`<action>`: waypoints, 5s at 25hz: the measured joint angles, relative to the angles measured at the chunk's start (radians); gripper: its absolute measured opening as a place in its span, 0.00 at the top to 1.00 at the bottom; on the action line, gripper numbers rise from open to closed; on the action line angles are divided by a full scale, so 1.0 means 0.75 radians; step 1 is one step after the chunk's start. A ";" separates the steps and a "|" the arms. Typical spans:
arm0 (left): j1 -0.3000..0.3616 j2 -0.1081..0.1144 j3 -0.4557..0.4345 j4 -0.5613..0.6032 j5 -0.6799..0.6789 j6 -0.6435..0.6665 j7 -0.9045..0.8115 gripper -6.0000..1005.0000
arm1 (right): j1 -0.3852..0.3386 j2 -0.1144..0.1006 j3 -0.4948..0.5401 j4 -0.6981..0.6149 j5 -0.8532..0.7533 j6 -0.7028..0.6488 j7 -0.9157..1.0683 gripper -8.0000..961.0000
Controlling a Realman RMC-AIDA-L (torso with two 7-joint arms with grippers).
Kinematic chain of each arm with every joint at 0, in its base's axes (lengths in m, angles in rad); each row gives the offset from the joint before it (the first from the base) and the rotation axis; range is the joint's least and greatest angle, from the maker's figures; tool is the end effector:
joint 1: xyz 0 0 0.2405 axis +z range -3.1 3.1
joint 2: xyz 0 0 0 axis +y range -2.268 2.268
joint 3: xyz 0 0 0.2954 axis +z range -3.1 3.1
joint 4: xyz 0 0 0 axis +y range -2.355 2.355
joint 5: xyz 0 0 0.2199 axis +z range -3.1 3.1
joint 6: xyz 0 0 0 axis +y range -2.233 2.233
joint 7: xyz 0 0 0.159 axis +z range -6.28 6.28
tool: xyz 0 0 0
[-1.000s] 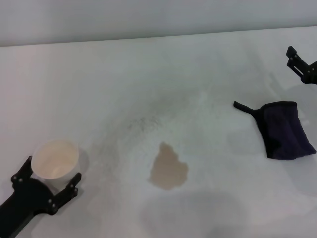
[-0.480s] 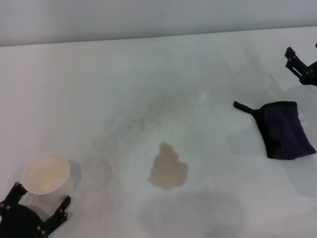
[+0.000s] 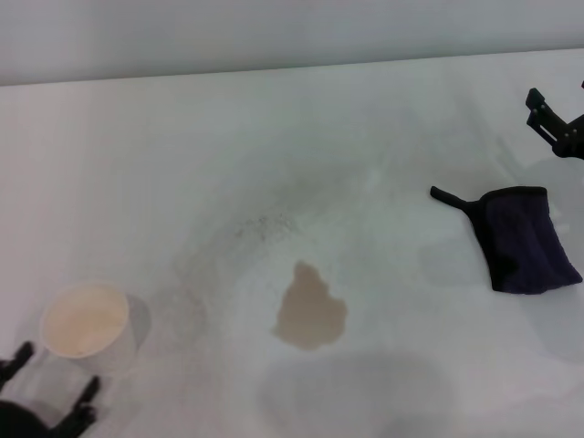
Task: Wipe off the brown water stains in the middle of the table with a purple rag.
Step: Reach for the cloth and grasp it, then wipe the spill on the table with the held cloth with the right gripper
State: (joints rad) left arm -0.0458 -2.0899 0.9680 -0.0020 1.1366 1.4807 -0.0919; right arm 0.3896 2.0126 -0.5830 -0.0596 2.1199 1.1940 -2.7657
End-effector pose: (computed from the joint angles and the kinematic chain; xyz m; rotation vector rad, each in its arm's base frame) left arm -0.4132 0.1550 -0.0925 -2.0812 -0.4165 -0.5346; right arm 0.4195 0.3417 0.0052 -1.6726 0.5687 0.5992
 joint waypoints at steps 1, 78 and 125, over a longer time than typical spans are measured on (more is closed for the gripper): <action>0.022 0.000 0.001 0.000 -0.034 0.019 0.009 0.11 | 0.000 0.000 0.000 -0.002 0.000 0.000 0.000 0.11; -0.201 0.025 -0.028 0.116 -0.733 0.145 -0.247 0.11 | 0.303 -0.001 -1.072 -1.443 -2.496 0.402 3.420 0.25; -0.204 0.023 -0.022 0.112 -0.725 0.142 -0.242 0.11 | 0.411 0.016 -1.330 -1.288 -2.326 0.287 3.452 0.91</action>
State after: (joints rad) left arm -0.1987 -2.0724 0.9512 0.0819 0.5925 1.5870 -0.2732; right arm 0.6980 2.0246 -1.5803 -1.0256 0.3754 1.4095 -0.1765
